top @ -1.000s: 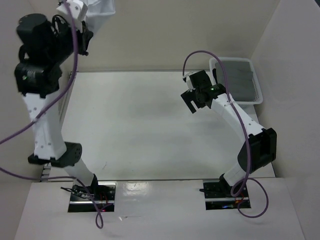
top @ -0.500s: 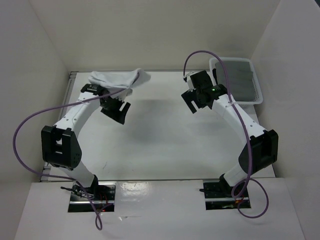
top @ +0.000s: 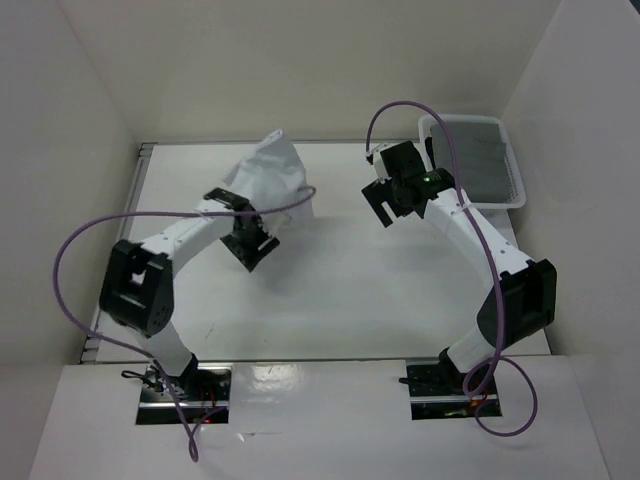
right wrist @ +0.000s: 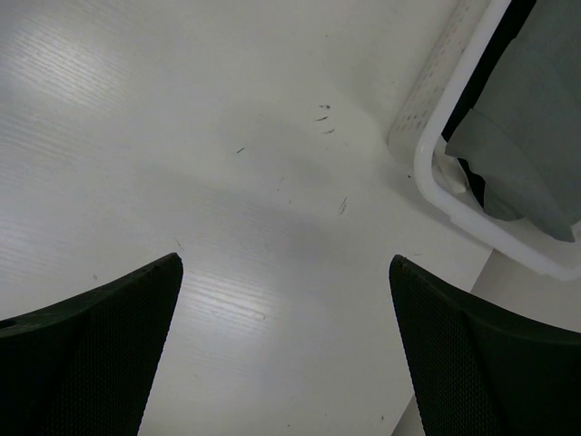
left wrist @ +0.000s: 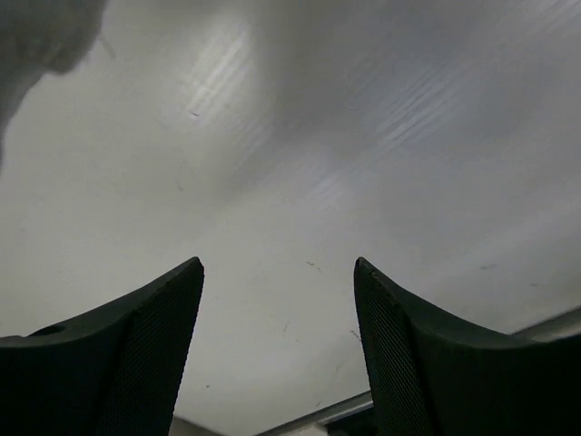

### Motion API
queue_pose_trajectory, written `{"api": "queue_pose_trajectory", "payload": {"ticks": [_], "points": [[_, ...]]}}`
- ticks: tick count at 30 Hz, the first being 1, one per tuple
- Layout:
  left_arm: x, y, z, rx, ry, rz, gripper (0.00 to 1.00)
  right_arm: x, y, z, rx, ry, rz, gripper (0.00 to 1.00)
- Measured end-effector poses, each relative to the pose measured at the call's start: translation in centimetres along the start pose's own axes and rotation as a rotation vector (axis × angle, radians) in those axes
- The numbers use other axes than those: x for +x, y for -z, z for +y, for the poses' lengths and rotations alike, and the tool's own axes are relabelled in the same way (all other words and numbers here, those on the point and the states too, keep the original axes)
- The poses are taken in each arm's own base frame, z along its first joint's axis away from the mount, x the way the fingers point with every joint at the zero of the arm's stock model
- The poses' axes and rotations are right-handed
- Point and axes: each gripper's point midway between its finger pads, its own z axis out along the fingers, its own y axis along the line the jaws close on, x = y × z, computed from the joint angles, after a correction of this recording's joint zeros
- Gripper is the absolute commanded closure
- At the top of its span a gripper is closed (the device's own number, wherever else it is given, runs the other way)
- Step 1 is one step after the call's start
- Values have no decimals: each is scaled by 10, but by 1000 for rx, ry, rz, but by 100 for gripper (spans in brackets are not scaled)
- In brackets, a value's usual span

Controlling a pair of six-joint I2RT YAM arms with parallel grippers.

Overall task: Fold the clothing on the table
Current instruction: Flatten the skirt out

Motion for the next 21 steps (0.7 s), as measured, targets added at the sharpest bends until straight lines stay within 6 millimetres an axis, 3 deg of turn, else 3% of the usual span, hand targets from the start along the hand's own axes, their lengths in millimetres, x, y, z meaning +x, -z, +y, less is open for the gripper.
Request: {"api": "queue_pose_trajectory", "payload": {"ticks": [3,4,5,6,9,11,16,21], "points": [[53,-59,-9,-113,-118,313,36,0,0,1,-7,0,-2,1],[92,-68,-10,-147,-199,527,36,-1,0,2,-10,0,-3,1],[110,-65,-6,-191,-270,665,36,-1,0,2,-13,-1,-4,1],[108,-59,-7,-201,-264,662,31,-1,0,3,-16,-1,-4,1],[83,-60,-12,-167,-257,562,21,0,0,4,-22,0,-3,1],[55,-53,-15,-137,-224,445,20,0,0,4,-23,0,-3,1],[-24,11,2,-192,-171,116,20,-1,0,5,-29,1,-5,1],[-58,75,16,-230,-96,-113,18,-2,0,11,-64,0,-14,1]]}}
